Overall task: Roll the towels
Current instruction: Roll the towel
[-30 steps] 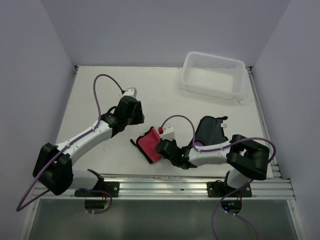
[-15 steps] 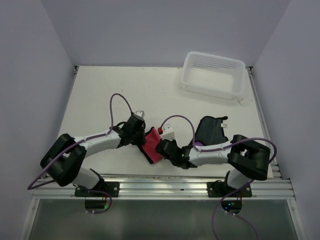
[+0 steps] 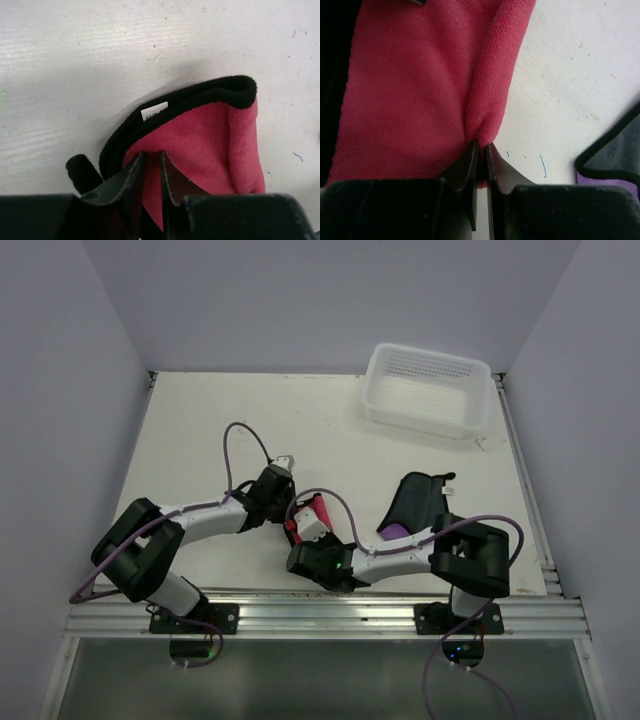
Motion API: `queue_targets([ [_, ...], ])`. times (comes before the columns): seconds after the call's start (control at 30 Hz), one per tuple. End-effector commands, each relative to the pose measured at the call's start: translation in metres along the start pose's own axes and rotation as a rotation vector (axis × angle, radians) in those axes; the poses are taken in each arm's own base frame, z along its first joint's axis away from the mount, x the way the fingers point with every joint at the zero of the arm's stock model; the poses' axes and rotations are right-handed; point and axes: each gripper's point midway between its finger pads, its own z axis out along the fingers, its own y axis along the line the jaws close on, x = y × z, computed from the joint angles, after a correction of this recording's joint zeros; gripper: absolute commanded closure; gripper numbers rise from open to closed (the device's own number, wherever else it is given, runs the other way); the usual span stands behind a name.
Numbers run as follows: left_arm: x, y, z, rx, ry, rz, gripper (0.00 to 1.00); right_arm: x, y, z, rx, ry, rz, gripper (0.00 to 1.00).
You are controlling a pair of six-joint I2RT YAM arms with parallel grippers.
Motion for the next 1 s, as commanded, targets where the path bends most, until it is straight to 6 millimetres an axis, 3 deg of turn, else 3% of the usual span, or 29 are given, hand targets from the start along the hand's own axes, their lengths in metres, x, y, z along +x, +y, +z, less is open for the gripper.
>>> queue_targets([
  [0.0, 0.001, 0.011, 0.009, -0.021, -0.003, -0.008, 0.78, 0.003, -0.011, -0.005, 0.118, 0.007, -0.17, 1.0],
  [0.23, -0.003, 0.01, 0.013, 0.026, -0.018, -0.016, 0.78, 0.006, 0.0, -0.003, 0.202, 0.026, -0.37, 1.0],
  [0.5, -0.003, 0.009, 0.015, 0.043, -0.021, 0.0, 0.78, 0.011, 0.018, 0.004, 0.188, 0.05, -0.463, 1.0],
  [0.6, -0.006, 0.008, 0.013, 0.043, -0.027, 0.009, 0.75, 0.016, 0.027, 0.007, 0.144, 0.071, -0.493, 1.0],
  [0.73, -0.014, 0.007, 0.008, 0.036, -0.037, 0.027, 0.62, 0.025, 0.038, 0.012, 0.09, 0.107, -0.539, 1.0],
  [0.77, -0.008, 0.014, 0.005, 0.002, -0.007, 0.036, 0.61, 0.025, 0.041, 0.013, 0.082, 0.109, -0.541, 1.0],
  [0.97, -0.036, 0.016, -0.016, -0.048, -0.062, 0.062, 0.56, 0.032, 0.049, 0.02, 0.084, 0.154, -0.595, 1.0],
])
